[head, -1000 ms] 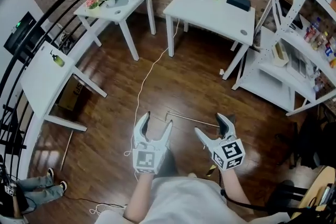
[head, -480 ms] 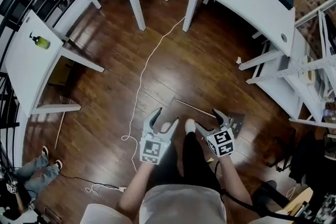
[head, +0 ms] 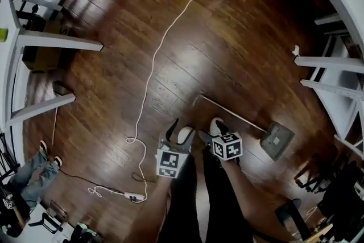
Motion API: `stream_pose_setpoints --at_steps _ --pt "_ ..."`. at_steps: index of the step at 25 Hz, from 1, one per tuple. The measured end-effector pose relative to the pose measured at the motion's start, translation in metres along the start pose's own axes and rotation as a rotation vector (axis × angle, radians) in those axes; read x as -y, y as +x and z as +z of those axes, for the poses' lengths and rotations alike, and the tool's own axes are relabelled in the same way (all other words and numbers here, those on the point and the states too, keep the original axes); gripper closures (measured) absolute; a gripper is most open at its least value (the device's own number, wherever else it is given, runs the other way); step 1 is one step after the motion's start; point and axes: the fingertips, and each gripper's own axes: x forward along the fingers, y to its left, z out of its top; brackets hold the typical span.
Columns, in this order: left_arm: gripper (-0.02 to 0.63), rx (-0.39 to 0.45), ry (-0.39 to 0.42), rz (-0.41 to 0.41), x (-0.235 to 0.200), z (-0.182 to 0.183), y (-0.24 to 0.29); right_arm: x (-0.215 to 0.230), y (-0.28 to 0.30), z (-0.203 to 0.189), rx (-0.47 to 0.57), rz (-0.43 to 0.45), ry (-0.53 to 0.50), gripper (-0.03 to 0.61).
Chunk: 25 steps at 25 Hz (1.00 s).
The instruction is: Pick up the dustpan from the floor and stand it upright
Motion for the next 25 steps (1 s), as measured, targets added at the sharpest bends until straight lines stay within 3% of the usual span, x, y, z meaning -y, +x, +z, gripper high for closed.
stream_pose_setpoints --at_steps 3,6,12,15,18,22,25 --pt "0.314 -0.041 -0.073 0.052 -0.039 -0.071 0.051 0.039 0.098 -0.028 -0.027 0.024 0.057 0.230" --pt "0.315 -0.050 -0.064 0.068 -0.070 -0.129 0.085 0.080 0.191 -0.055 -0.065 0.011 0.070 0.239" --pt "0.315 -0.051 -0.057 0.070 -0.107 -0.194 0.130 0.136 0.308 -0.095 -0.145 -0.024 -0.007 0.261" --pt "0.316 -0.036 -0.084 0.088 -0.113 -0.204 0.133 0.154 0.328 -0.104 -0.115 -0.095 0.044 0.325" --pt "0.316 -0.045 -0.079 0.098 -0.115 -0.209 0.130 0.160 0.339 -0.100 -0.100 -0.135 0.046 0.454" --pt "0.316 -0.092 -0.034 0.071 -0.098 -0.198 0.119 0.143 0.304 -0.081 -0.059 -0.104 0.080 0.465" --pt "0.316 -0.081 -0.031 0.035 -0.067 -0.157 0.098 0.112 0.240 -0.056 -0.007 -0.043 0.132 0.476"
